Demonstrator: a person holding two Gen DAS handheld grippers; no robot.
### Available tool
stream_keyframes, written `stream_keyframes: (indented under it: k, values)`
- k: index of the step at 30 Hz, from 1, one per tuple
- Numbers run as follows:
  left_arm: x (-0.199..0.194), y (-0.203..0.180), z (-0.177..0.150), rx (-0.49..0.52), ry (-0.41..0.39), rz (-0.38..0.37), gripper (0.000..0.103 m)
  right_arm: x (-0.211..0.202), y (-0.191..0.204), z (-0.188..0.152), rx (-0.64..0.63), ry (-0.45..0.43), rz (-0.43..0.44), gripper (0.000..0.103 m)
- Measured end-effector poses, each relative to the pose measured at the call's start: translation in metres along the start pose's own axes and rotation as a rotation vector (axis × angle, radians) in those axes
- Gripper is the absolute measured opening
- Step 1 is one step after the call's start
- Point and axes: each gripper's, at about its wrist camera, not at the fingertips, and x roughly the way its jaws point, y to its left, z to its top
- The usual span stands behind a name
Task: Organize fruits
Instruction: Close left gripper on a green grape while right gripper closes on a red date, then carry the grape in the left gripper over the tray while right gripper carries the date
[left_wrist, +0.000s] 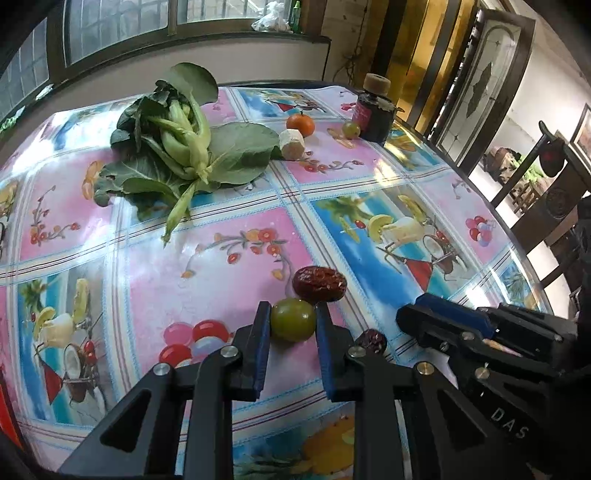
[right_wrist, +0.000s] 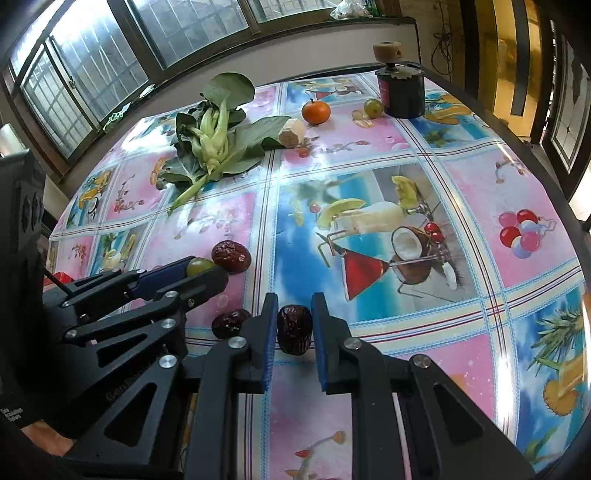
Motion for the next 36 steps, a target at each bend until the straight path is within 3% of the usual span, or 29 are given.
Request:
stream_keyframes:
  k: [9,17,26,36]
  values:
    - [-0.035,0.009,-0.016,-0.061,-0.025,0.069,0.022,-0.008,0.007,-0.001,-0.017,-0.010,0.010,0.020]
    - [-0.090,0.026,-0.033,-0.137,-0.081,0.152,0.022,-0.017,0.040,-0.004,-0.083,-0.010,0.055,0.020]
    - [-0.161,0.074,-0.067,-0.255,-0.133,0.292,0.022,-0.029,0.115,-0.009,-0.211,-0.014,0.138,0.020]
    - [-0.216,0.146,-0.124,-0.383,-0.128,0.446,0.022,-0.038,0.236,-0.025,-0.371,-0.007,0.253,0.020]
